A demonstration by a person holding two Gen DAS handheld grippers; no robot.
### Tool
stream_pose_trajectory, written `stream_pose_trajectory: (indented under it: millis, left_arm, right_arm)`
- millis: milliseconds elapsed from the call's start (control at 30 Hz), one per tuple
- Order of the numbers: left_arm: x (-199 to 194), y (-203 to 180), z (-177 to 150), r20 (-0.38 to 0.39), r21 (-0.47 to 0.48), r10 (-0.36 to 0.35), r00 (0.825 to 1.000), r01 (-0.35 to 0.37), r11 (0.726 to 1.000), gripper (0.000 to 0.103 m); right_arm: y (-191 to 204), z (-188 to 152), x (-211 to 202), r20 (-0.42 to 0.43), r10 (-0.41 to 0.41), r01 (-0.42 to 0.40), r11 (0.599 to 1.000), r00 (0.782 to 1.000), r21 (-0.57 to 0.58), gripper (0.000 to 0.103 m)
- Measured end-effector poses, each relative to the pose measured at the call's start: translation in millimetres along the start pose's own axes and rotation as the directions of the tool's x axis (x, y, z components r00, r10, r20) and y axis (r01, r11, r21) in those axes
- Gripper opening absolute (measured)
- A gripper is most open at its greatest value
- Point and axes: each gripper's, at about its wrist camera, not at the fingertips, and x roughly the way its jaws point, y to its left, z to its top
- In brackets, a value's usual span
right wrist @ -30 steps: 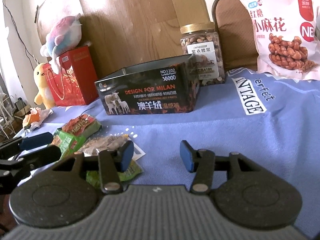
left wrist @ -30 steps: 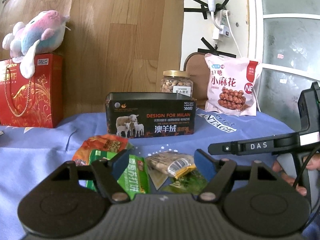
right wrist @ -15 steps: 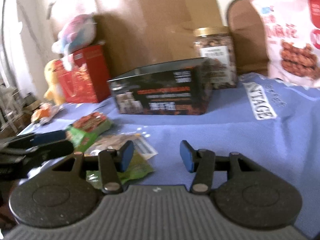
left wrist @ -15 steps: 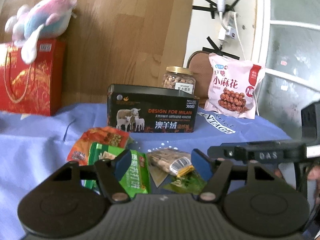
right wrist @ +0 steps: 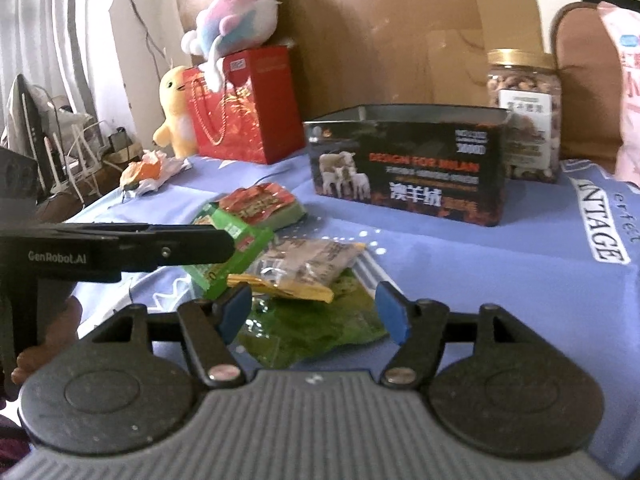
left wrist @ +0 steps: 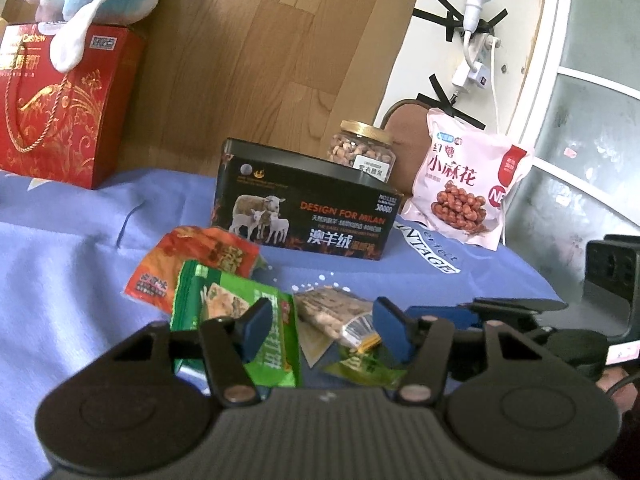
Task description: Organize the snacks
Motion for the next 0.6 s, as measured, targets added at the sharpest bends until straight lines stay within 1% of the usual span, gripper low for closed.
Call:
stream_pose_trajectory:
  millis: [200, 333, 400, 433, 467, 500, 533, 567, 600]
  left_arm:
    - [1, -1, 0, -0.006, 0.003, -0.009, 1.000, 0.009, 1.000, 0.056]
    - [1, -1, 0, -0.009, 0.002, -0.015, 1.000, 0.015, 1.000, 0.056]
    - [1, -1, 0, -0.010, 0.003, -0.019, 1.000, 0.019, 1.000, 0.056]
    - [1, -1, 0, -0.010, 0.004, -0.019, 1.000, 0.019, 1.000, 0.056]
    - [1, -1, -1, -0.010, 0.005, -0.019, 1.000, 0.019, 1.000, 0.056]
    - [1, -1, 0, -0.010, 0.006, -0.019, 1.000, 0.019, 1.000, 0.056]
    - [1, -1, -1, -0.010, 0.006, -0.018, 1.000, 0.018, 1.000, 0.056]
    - [1, -1, -1, -0.010, 0.005, -0.019, 1.000, 0.019, 1.000, 0.056]
    - [1, -1, -1, -0.010, 0.005, -0.019, 1.000, 0.019, 1.000, 0.056]
  right_arm:
    - [12, 5, 11, -0.022, 0.011, -0.012, 1.000, 1.000, -0.028, 0.071]
    - [19, 5, 16, -0.032, 0.004, -0.006, 0.998, 0.999, -0.060, 0.071]
    - [19, 6, 18, -0.036, 0.003, -0.005, 0.998, 0.999, -0.058, 0.069]
    - [19, 6, 18, -0.032, 0.005, -0.007, 0.999, 0.999, -0.051, 0.064]
    - [18, 6, 18, -0.026, 0.002, -0.003, 0.999, 1.000, -0.040, 0.051]
    - [16, 6, 18, -0.025, -0.010, 0.009, 0.999, 1.000, -0.035, 0.025]
    - [12, 7, 17, -0.025, -0.019, 0.018, 1.000, 1.000, -0.019, 0.024]
    - [8, 8, 15, -0.020, -0.030, 0.031, 1.000, 0.999, 0.007, 0.020]
    - [3, 9, 14, -0.015, -0.046, 0.046, 0.999, 0.999, 0.027, 0.009]
